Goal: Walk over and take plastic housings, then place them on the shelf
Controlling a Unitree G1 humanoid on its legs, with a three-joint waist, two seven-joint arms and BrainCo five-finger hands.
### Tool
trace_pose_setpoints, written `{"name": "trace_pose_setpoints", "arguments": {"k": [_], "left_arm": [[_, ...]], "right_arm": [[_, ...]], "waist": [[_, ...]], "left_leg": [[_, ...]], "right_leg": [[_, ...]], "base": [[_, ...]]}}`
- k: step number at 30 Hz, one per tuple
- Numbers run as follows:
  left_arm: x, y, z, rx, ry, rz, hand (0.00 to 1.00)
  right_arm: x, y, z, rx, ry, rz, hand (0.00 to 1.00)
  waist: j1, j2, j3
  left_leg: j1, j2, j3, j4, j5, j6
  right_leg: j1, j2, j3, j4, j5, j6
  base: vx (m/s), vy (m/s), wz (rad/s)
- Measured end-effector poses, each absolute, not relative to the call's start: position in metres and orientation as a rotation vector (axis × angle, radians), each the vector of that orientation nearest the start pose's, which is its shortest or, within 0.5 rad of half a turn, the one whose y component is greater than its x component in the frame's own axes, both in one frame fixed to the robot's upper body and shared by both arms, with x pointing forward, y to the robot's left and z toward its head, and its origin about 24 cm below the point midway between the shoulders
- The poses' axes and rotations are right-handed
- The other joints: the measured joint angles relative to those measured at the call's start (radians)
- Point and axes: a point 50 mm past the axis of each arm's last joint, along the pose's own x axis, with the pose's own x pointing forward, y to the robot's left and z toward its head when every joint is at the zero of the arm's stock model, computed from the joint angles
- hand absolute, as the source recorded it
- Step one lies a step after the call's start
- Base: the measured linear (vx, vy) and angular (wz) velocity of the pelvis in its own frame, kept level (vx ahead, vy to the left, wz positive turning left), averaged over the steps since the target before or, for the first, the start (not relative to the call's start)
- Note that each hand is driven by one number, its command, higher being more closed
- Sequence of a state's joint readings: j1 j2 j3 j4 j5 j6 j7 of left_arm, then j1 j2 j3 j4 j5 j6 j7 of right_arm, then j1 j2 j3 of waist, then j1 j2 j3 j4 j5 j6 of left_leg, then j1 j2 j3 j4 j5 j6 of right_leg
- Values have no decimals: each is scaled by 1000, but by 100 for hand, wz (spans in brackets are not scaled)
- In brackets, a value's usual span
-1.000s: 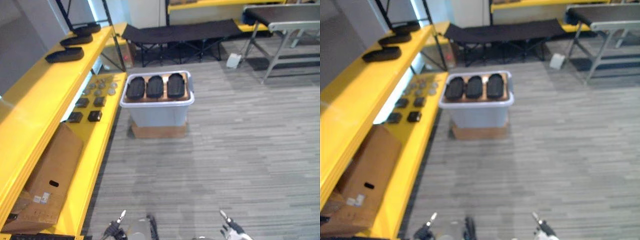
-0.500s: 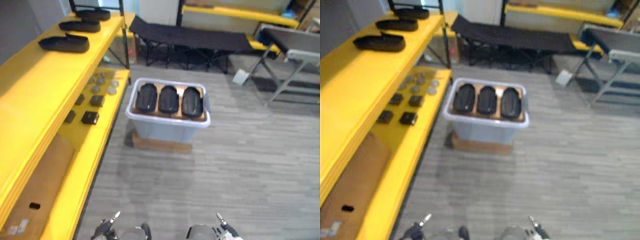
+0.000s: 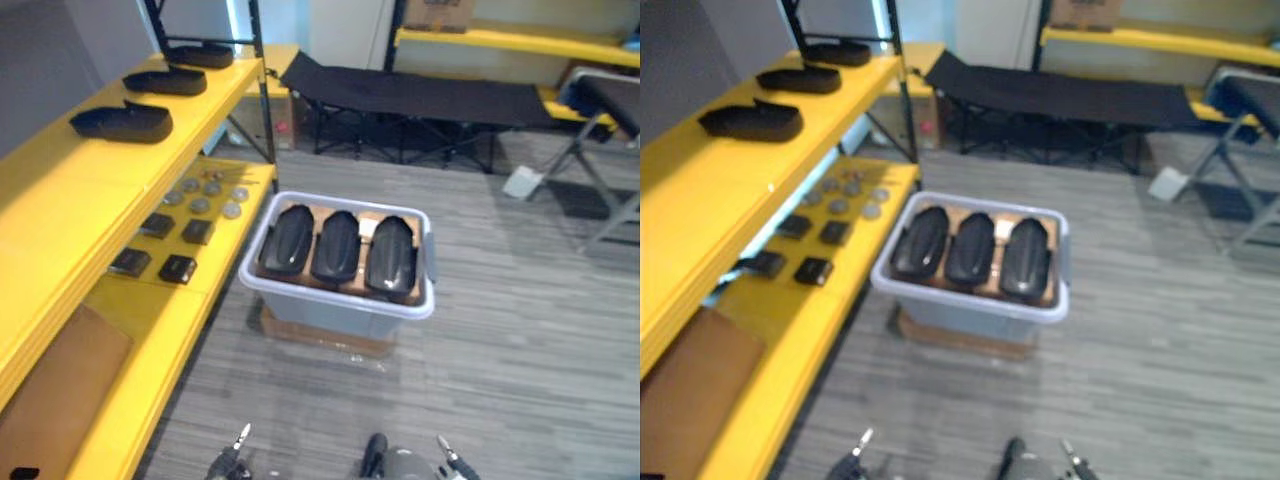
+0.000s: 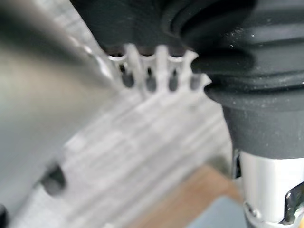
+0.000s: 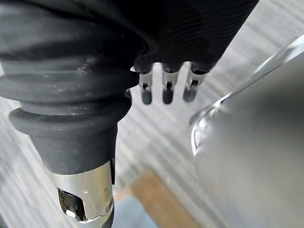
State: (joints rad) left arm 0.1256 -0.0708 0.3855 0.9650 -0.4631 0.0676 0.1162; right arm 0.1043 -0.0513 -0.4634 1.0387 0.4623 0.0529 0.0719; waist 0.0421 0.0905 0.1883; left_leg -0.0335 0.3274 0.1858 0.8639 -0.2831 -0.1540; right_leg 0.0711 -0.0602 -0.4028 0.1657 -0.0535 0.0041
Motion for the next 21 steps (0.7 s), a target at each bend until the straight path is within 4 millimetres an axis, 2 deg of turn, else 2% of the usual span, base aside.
{"name": "trace_pose_setpoints", "arguments": {"k": [1,2,3,4,5,6,8,9,10,12,13,14,15,16,17,19,20,21], "left_arm": [[76,179,-166,-609,1090,688,0],[78,181,-165,-585,1091,671,0],[79,181,-165,-574,1089,656,0],[80,181,-165,-575,1088,653,0],[81,181,-165,-574,1085,648,0],[82,181,-164,-550,1081,630,0],[87,191,-162,-480,1067,597,0],[93,197,-160,-411,1061,544,0],[101,201,-158,-351,1051,498,0],[107,204,-156,-287,1051,452,0],[110,201,-155,-263,1053,422,0],[111,202,-155,-251,1052,411,0],[113,202,-154,-228,1051,388,0],[117,203,-154,-202,1051,359,0],[119,203,-153,-190,1051,344,0],[130,201,-150,-166,1029,309,0],[132,200,-150,-156,1027,299,0],[133,199,-150,-141,1029,288,0]], "right_arm": [[75,-221,-162,652,995,-652,0],[81,-221,-161,657,972,-630,0],[86,-221,-159,654,955,-607,0],[88,-222,-159,647,946,-592,0],[89,-222,-158,633,943,-561,0],[89,-219,-158,605,941,-505,0],[91,-206,-159,566,943,-396,0],[97,-194,-158,512,936,-273,0],[104,-182,-156,434,923,-131,0],[118,-164,-149,306,866,123,0],[130,-149,-141,205,801,324,0],[137,-138,-135,160,756,428,0],[152,-112,-119,81,647,647,0],[167,-80,-98,2,511,880,0],[172,-63,-87,-32,440,983,0],[190,-3,-33,-86,163,1284,0],[191,9,-19,-75,102,1332,0],[191,30,9,-36,-11,1404,0]], "waist": [[4,-9,-4],[2,-18,-6],[0,-19,-7],[1,-19,-7],[5,-19,-7],[8,-31,-6],[5,-72,-21],[2,-109,-21],[3,-134,-15],[2,-144,-16],[2,-141,-15],[3,-140,-15],[3,-138,-15],[9,-140,-14],[14,-142,-13],[62,-145,-1],[70,-142,2],[82,-141,4]], "left_leg": [[-4,-12,26,-88,0,1],[-3,-44,44,-290,6,5],[-4,-78,37,-503,55,24],[-6,-91,33,-581,92,33],[-8,-114,13,-655,185,45],[4,-130,11,-676,261,19],[21,-170,19,-717,265,30],[16,-197,18,-733,266,37],[10,-221,14,-733,262,49],[6,-253,-16,-732,253,65],[5,-270,-40,-735,253,73],[3,-277,-52,-739,254,78],[-5,-285,-85,-752,261,87],[-24,-285,-113,-757,264,92],[-35,-284,-125,-757,265,93],[-56,-272,-139,-771,279,95],[-56,-270,-145,-775,279,95],[-53,-268,-149,-784,282,97]], "right_leg": [[39,-7,1,-36,-2,5],[71,-16,2,-76,2,15],[81,-21,9,-102,4,25],[83,-23,14,-110,4,32],[88,-27,25,-115,-3,50],[93,-36,39,-114,-12,68],[94,-71,43,-119,-12,93],[86,-96,39,-122,-12,109],[89,-118,25,-122,-10,124],[96,-141,-1,-106,-1,142],[97,-157,-13,-78,-1,143],[96,-163,-13,-65,1,146],[94,-166,-16,-49,10,158],[86,-162,-26,-43,22,150],[83,-158,-35,-43,29,149],[65,-142,-36,-56,67,134],[67,-133,-36,-60,76,129],[67,-129,-35,-62,90,116]], "base": [[305,-129,-17],[332,-81,-27],[262,-4,-28],[250,77,-30],[260,144,-29],[260,170,-25],[271,164,-3],[293,164,18],[253,158,29],[197,143,47],[156,136,57],[166,166,74],[83,91,81],[66,78,78],[31,44,56],[16,43,24],[9,37,16],[16,40,17]]}}
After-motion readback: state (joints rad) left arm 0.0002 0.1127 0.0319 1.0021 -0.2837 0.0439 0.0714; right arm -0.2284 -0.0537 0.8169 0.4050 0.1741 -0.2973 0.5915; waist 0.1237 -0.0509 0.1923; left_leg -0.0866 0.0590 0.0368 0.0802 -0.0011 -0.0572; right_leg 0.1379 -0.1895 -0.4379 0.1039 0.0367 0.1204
